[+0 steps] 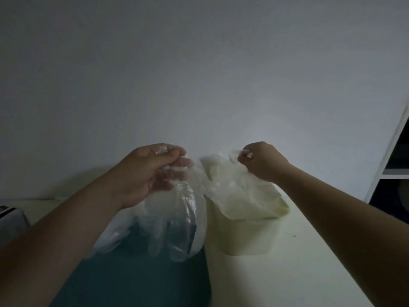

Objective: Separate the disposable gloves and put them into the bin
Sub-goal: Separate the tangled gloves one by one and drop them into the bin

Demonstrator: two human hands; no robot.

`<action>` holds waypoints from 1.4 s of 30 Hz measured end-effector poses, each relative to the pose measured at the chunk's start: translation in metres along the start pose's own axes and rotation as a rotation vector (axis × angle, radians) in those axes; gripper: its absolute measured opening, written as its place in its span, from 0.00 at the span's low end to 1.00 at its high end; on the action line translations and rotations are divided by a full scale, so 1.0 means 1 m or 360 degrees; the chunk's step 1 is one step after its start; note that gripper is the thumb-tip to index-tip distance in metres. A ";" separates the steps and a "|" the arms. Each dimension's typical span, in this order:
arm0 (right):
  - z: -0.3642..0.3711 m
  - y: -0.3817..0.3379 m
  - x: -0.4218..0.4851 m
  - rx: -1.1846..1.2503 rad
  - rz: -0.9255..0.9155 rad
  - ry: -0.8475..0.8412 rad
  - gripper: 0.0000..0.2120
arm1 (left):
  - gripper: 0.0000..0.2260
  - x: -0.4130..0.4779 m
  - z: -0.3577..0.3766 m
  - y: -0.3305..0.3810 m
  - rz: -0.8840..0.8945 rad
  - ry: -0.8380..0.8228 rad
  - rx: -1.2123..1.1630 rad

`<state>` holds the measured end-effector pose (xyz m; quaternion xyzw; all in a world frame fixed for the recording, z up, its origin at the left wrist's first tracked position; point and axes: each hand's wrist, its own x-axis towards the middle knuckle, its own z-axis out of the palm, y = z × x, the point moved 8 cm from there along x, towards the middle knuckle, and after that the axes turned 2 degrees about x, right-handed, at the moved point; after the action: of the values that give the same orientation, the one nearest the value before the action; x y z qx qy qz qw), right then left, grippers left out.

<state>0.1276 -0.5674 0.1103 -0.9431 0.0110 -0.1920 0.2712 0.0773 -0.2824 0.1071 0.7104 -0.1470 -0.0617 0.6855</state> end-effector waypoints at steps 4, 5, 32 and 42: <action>0.030 0.007 0.009 -0.0170 0.0021 -0.0102 0.12 | 0.06 -0.008 0.005 0.011 0.0066 -0.0166 -0.0077; 0.036 0.009 0.011 -0.0171 0.0016 -0.0108 0.14 | 0.06 -0.007 0.010 0.016 0.0083 -0.0215 -0.0145; 0.041 -0.004 -0.066 -0.0319 -0.0210 -0.0983 0.35 | 0.23 0.151 0.122 -0.049 0.0303 -0.0062 0.1539; 0.111 0.002 -0.047 -0.0791 -0.0058 -0.1333 0.38 | 0.17 0.108 0.084 -0.030 0.0429 -0.0039 0.1689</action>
<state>0.1254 -0.5069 0.0061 -0.9756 -0.0701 0.2076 0.0155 0.1593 -0.3937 0.0856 0.9328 -0.2557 0.1010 0.2330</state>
